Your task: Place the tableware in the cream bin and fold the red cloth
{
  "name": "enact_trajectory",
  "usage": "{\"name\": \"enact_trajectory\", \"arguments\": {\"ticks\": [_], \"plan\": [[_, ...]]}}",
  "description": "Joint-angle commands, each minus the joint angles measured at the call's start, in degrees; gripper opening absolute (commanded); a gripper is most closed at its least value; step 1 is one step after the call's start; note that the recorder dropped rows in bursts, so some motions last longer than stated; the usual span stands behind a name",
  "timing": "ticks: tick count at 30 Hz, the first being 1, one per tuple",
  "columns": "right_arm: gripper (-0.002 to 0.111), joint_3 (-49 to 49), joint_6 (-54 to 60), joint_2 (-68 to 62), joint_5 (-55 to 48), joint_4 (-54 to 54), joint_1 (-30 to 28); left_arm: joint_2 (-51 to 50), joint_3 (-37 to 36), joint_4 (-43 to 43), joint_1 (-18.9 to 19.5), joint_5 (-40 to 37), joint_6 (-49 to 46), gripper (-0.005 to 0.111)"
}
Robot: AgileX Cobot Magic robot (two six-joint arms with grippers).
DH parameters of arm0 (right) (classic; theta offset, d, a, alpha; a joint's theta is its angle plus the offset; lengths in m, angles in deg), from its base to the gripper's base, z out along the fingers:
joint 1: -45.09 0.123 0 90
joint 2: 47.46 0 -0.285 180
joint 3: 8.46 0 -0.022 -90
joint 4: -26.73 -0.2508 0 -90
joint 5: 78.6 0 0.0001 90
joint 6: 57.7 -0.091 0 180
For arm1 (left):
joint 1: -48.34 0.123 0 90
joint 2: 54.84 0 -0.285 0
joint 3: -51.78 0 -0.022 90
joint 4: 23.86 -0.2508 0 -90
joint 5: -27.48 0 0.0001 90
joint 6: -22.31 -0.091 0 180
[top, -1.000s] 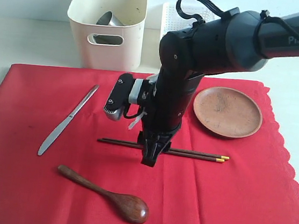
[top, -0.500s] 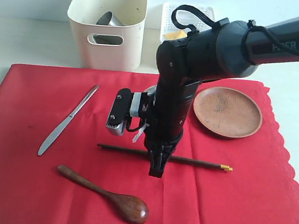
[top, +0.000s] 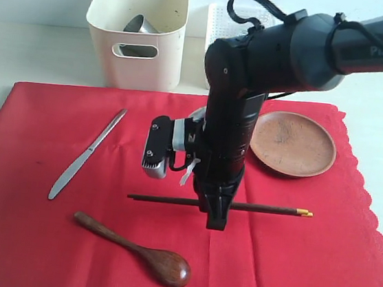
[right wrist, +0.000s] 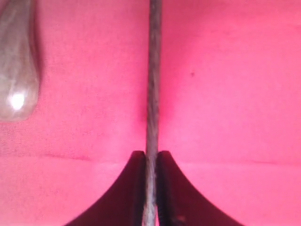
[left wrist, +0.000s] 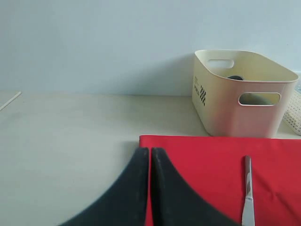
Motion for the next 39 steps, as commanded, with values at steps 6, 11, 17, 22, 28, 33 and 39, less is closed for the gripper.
{"name": "enact_trajectory", "arguments": {"ticks": [6, 11, 17, 22, 28, 33, 39], "plan": [[0.000, 0.3, 0.5, 4.4, 2.6, 0.4, -0.2, 0.4, 0.0, 0.4, 0.2, 0.0, 0.1, 0.004], [0.000, -4.2, -2.7, 4.8, 2.9, 0.0, -0.2, 0.4, 0.0, 0.4, 0.2, 0.0, 0.1, 0.004], [0.000, -14.1, -11.0, 4.5, 4.2, -0.2, -0.3, 0.4, 0.0, 0.4, 0.2, 0.0, 0.1, 0.004], [0.000, -24.1, -18.5, 1.0, 4.5, -1.4, -1.4, 0.4, 0.0, 0.4, 0.2, 0.0, 0.1, 0.004], [0.000, -37.5, -26.8, -6.0, 5.0, -6.4, -4.7, 0.4, 0.0, 0.4, 0.2, 0.0, 0.1, 0.004], [0.000, -49.5, -28.8, -12.3, 8.0, -16.8, -8.7, 0.4, 0.0, 0.4, 0.2, 0.0, 0.1, 0.004], [0.000, -58.2, -31.3, -17.4, 18.9, -25.8, -10.7, 0.4, 0.0, 0.4, 0.2, 0.0, 0.1, 0.004]]}}
